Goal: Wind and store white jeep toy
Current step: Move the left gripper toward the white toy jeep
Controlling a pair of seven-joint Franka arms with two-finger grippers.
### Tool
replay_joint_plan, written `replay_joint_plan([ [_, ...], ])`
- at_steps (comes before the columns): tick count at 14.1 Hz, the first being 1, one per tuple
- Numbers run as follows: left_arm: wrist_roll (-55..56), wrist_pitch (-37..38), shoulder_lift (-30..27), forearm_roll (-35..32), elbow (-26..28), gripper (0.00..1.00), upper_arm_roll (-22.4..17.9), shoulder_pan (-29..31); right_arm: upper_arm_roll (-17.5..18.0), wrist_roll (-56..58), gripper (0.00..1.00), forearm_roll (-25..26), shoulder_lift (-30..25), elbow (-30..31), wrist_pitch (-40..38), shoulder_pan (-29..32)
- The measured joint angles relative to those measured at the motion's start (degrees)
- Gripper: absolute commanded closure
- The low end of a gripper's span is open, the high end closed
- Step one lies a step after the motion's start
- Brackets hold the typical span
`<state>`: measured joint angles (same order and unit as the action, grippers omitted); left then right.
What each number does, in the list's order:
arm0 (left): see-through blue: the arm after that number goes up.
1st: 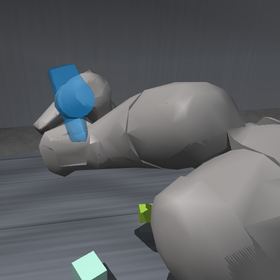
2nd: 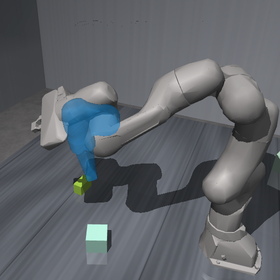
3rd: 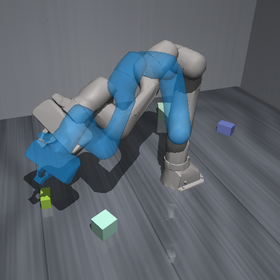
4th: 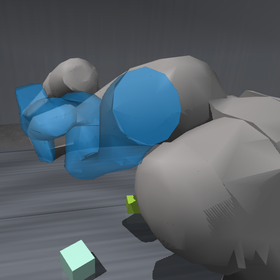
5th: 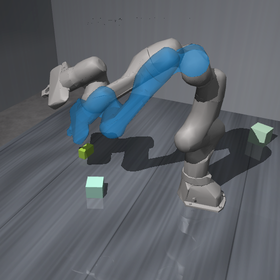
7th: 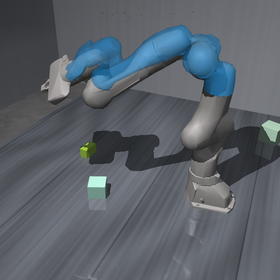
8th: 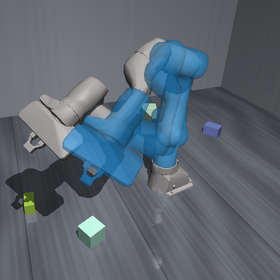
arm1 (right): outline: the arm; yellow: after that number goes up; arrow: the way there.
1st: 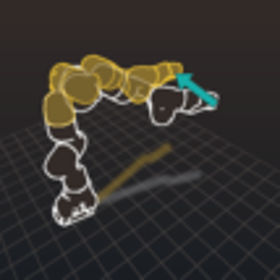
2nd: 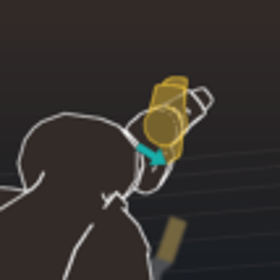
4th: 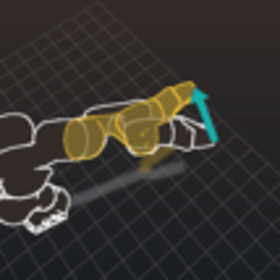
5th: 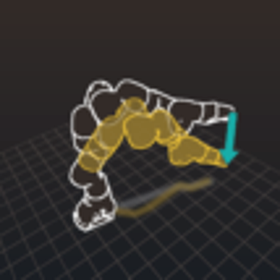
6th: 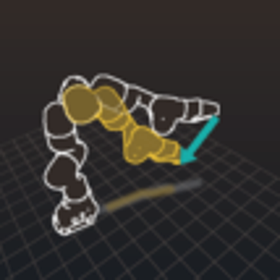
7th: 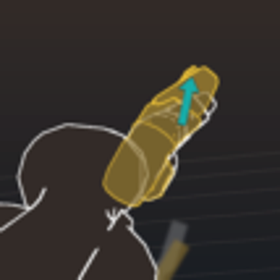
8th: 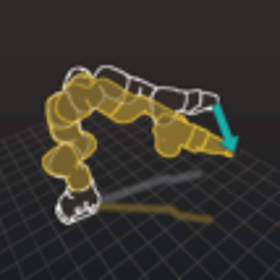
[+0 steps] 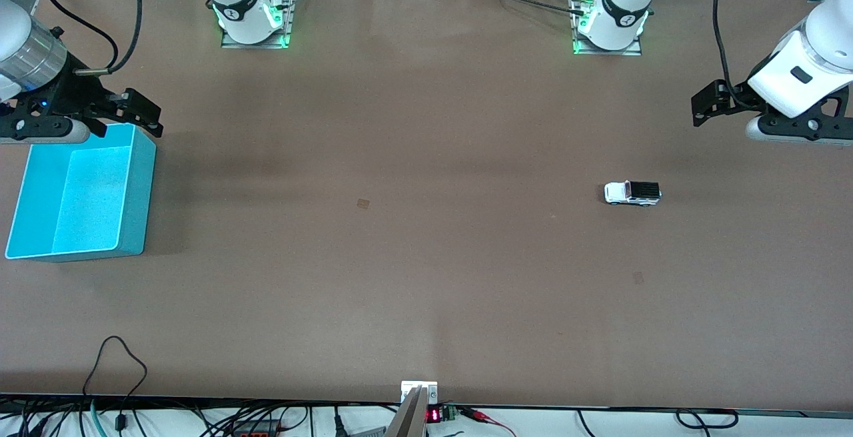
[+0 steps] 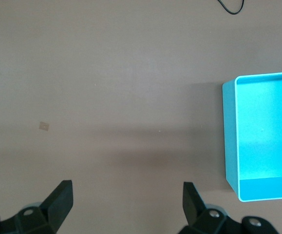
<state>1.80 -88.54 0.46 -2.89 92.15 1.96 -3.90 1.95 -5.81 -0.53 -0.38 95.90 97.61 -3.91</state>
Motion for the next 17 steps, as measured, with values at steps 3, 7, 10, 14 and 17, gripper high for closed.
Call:
replay_joint_plan([
  [3, 0.00, 0.82, 0.00, 0.00, 0.00, 0.00, -0.01, 0.10, 0.00, 0.00, 0.00, 0.00, 0.00, 0.00, 0.00, 0.00],
  [7, 0.00, 1.07, 0.01, 0.00, 0.00, 0.00, -0.04, 0.29, 0.00, 0.00, 0.00, 0.00, 0.00, 0.00, 0.00, 0.00],
  [10, 0.01, 1.27, 0.04, 0.00, 0.00, 0.00, -0.04, 0.30, 0.00, 0.00, 0.00, 0.00, 0.00, 0.00, 0.00, 0.00],
  [14, 0.08, 2.80, 0.14, 0.00, 0.00, 0.00, -0.05, 0.38, 0.00, 0.00, 0.00, 0.00, 0.00, 0.00, 0.00, 0.00],
  [17, 0.44, 4.34, 0.35, 0.00, 0.03, 0.00, -0.05, 0.43, 0.00, 0.00, 0.00, 0.00, 0.00, 0.00, 0.00, 0.00],
])
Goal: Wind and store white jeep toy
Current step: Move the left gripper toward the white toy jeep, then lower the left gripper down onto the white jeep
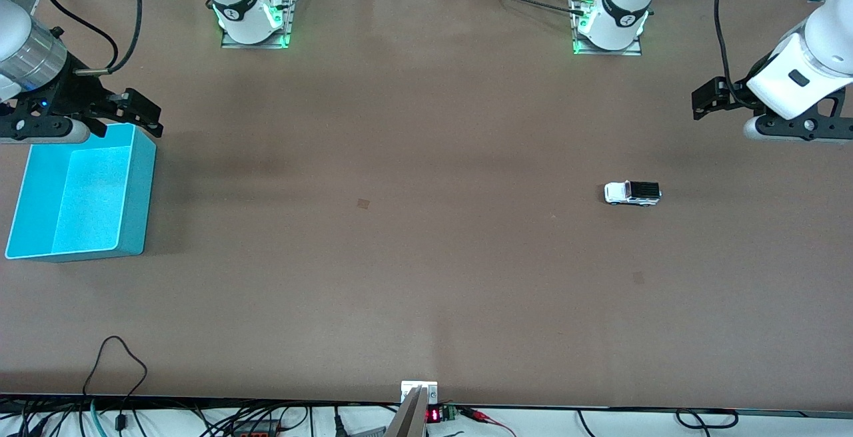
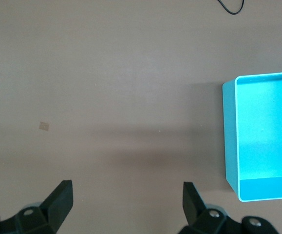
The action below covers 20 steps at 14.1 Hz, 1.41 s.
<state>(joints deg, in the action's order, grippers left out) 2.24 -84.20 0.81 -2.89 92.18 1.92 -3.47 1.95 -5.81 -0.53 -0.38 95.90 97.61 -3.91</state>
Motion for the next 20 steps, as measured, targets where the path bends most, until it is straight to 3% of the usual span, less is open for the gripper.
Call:
replay_joint_plan([
  [8, -2.43, 4.63, 0.57, 0.00, 0.09, 0.00, 0.62, -0.32, 0.00, 0.00, 0.00, 0.00, 0.00, 0.00, 0.00, 0.00],
  [16, -24.39, 5.78, 1.14, 0.00, 1.55, 0.00, 0.59, -0.23, 0.00, 0.00, 0.00, 0.00, 0.00, 0.00, 0.00, 0.00],
  [20, -37.17, 2.62, 1.80, 0.00, 5.08, 0.00, 0.51, 1.02, 0.00, 0.00, 0.00, 0.00, 0.00, 0.00, 0.00, 0.00],
])
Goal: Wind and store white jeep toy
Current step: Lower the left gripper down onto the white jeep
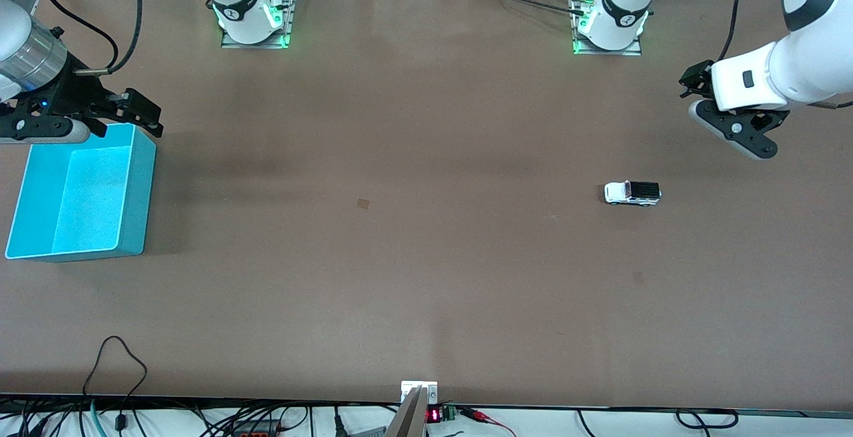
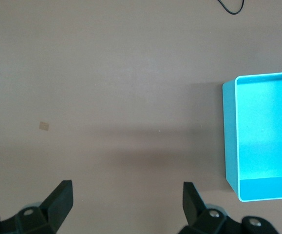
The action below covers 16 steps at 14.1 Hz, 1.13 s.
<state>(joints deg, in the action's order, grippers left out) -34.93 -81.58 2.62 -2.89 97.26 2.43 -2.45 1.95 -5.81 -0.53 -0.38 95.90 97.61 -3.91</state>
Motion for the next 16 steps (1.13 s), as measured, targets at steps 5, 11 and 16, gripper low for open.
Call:
replay_joint_plan([
  [5, -12.54, -11.60, 0.25, 0.00, 8.58, 0.00, -0.01, 1.03, 0.00, 0.00, 0.00, 0.00, 0.00, 0.00, 0.00, 0.00],
  [11, -26.75, -33.92, 0.98, -0.15, 23.34, 0.00, -0.03, 2.37, 0.00, 0.00, 0.00, 0.00, 0.00, 0.00, 0.00, 0.00],
  [16, -39.71, -45.44, 5.20, -0.95, 29.31, 0.00, -0.07, 4.98, 0.00, 0.00, 0.00, 0.00, 0.00, 0.00, -0.01, 0.00],
])
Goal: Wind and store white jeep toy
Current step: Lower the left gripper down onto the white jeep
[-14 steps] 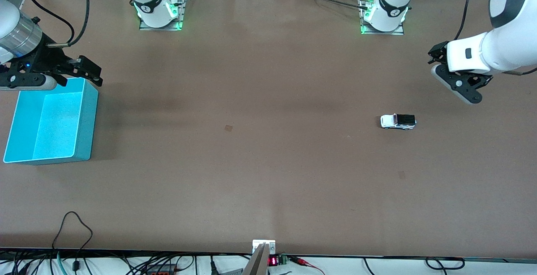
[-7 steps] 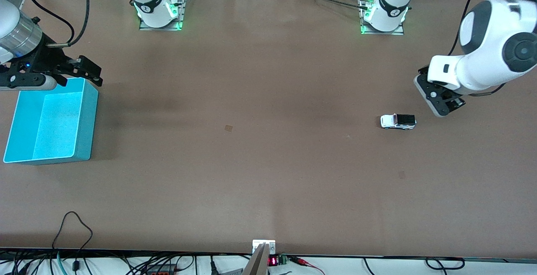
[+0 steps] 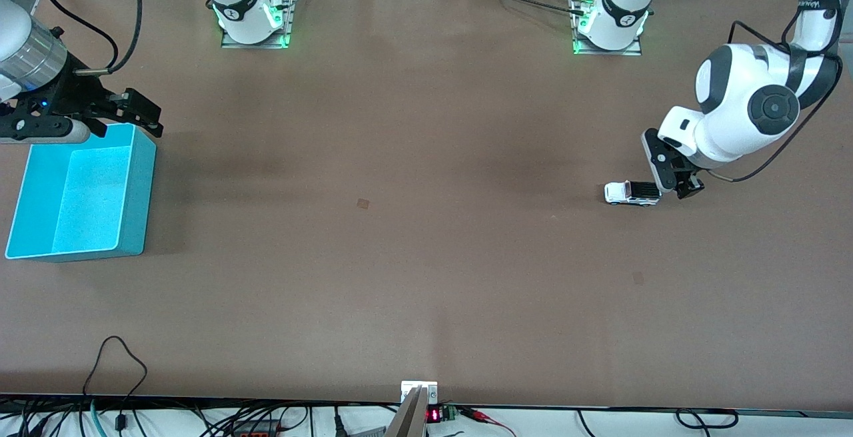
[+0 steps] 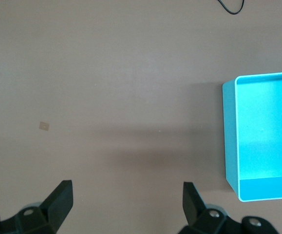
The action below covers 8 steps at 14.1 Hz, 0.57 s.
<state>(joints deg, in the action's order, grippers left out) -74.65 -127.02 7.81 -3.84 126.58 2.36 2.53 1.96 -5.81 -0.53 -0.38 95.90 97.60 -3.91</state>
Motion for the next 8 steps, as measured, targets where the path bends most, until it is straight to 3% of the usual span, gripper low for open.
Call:
replay_joint_plan([
  [8, -8.28, -13.12, 6.37, -0.64, 2.65, 0.00, 0.08, 1.23, 0.00, 0.00, 0.00, 0.00, 0.00, 0.00, 0.00, 0.00],
])
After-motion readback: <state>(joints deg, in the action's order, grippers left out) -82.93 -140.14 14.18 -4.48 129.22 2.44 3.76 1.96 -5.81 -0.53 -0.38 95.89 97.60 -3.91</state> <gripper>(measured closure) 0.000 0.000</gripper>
